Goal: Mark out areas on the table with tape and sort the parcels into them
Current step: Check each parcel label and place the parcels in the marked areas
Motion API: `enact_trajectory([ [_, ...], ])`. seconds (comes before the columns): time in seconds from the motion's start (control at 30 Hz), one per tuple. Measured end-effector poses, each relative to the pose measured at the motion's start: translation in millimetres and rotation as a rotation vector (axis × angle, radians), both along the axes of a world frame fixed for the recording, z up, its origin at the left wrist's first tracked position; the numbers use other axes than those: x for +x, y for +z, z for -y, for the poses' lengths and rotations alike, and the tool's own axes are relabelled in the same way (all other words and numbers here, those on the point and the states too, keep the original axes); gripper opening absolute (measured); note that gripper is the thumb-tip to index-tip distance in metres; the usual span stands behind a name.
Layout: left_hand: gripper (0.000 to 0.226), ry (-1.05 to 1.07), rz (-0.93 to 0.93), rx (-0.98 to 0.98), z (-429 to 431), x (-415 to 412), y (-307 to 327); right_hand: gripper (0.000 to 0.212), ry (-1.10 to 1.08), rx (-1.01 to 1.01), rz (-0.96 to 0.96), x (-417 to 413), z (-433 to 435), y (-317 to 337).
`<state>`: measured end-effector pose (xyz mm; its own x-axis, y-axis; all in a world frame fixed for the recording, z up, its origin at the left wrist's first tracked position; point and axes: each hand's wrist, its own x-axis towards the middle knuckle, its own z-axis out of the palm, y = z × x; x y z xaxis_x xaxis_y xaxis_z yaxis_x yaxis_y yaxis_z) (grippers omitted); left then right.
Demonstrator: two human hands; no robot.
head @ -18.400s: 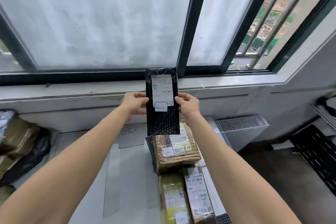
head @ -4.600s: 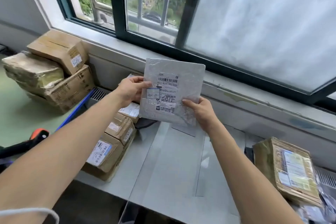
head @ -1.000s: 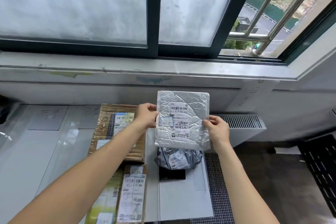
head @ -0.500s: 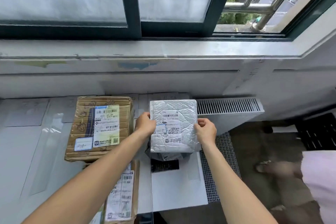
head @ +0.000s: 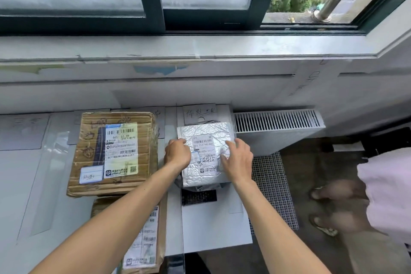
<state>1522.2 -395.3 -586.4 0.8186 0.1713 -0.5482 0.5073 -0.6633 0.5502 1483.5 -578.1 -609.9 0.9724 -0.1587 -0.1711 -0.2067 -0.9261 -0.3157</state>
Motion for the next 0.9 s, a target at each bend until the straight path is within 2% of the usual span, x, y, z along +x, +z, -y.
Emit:
enact_trajectory([
  [0.07, 0.042, -0.139, 0.072, 0.074, 2.2, -4.9, -2.0, 0.052, 0.111, -0.019, -0.016, -2.0, -5.4, -2.9],
  [0.17, 0.045, -0.44, 0.056, 0.25, 2.3, -14.5, -4.3, 0.049, 0.234, 0.005, -0.078, -4.9, -14.1, -7.0],
  [0.23, 0.057, -0.544, 0.029, 0.293, 0.0, -19.4, -7.0, 0.047, 0.262, 0.032, -0.123, -6.5, -17.7, -8.8],
  [0.33, 0.068, -0.583, 0.017, 0.311, -4.4, -21.2, -8.7, 0.048, 0.27, 0.034, -0.143, -7.4, -19.7, -8.9],
  [0.63, 0.072, -0.582, 0.041, 0.336, -2.1, -23.8, -10.4, 0.046, 0.258, 0.046, -0.145, -7.5, -22.8, -5.0],
  [0.8, 0.061, -0.564, 0.077, 0.303, -1.9, -14.7, -7.3, 0.039, 0.21, 0.124, -0.098, -4.4, -24.2, 4.0],
  [0.9, 0.059, -0.525, 0.148, 0.234, -1.7, 6.6, 6.0, 0.043, 0.179, 0.166, -0.015, 6.9, -27.6, 19.3],
])
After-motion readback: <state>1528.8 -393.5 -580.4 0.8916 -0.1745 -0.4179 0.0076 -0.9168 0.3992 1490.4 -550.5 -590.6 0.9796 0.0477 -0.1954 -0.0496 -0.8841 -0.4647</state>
